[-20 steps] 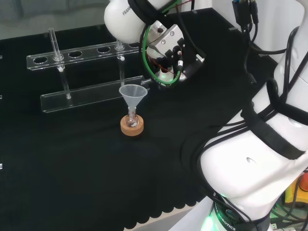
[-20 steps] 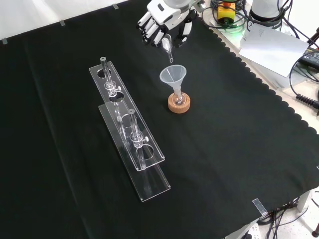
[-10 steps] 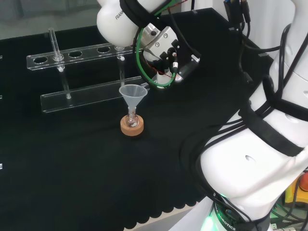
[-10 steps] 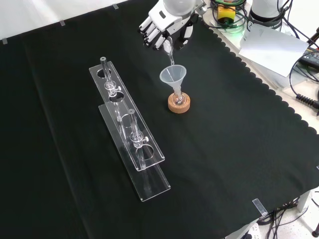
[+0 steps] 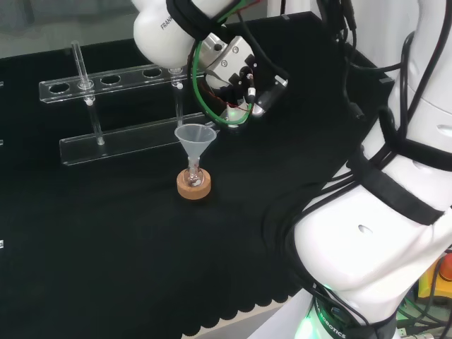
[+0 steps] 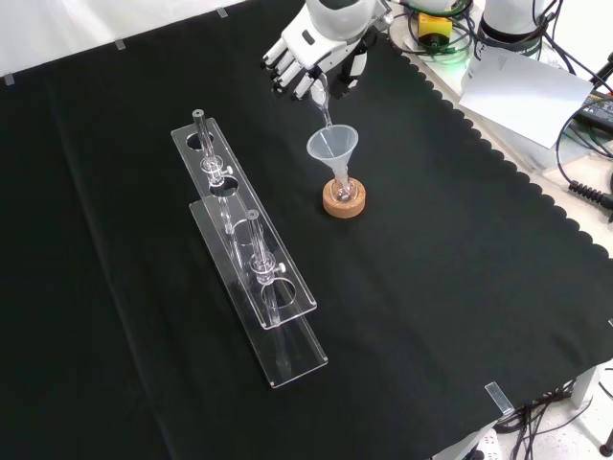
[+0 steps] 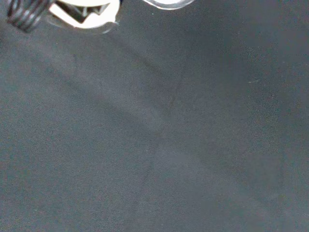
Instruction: Pour all the NaCl from the weighing funnel into the round-bottom flask.
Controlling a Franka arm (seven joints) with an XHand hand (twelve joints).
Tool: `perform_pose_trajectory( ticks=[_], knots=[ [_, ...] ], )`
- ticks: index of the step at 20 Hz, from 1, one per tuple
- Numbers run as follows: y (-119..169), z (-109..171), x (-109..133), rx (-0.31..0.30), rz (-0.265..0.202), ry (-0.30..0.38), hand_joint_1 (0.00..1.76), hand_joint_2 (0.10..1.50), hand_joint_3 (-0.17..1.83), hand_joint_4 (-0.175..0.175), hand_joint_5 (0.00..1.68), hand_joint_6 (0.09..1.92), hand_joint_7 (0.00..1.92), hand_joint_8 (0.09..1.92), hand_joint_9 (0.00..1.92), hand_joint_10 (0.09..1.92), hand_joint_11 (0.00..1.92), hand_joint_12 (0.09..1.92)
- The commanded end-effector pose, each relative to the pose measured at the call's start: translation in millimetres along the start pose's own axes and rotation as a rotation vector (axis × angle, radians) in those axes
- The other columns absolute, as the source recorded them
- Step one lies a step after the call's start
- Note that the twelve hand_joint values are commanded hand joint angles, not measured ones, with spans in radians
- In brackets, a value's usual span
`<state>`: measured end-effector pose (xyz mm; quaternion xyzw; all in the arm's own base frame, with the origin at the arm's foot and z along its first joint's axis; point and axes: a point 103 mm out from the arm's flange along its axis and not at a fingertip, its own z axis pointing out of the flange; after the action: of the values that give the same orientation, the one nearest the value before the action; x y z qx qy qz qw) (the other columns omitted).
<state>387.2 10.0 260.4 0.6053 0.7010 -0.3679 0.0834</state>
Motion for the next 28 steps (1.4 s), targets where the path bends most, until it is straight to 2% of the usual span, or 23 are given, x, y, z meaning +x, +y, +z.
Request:
perform_pose_trajectory(
  ticks=[1, 26, 28],
  knots=[
    [2.0, -3.0, 0.3, 0.019, -0.004, -0.035, 1.10, 0.66, 0.74, 0.175, 1.16, 0.90, 0.47, 0.62, 0.68, 0.53, 0.31, 1.33],
    [1.3, -9.3, 3.1, 0.025, -0.015, -0.121, 1.10, 0.66, 0.74, 0.175, 1.16, 0.91, 0.46, 0.62, 0.67, 0.53, 0.31, 1.33],
    [1.2, -10.7, 4.4, 0.033, -0.006, -0.127, 1.10, 0.66, 0.74, 0.175, 1.16, 0.91, 0.46, 0.62, 0.67, 0.53, 0.31, 1.33]
  ],
)
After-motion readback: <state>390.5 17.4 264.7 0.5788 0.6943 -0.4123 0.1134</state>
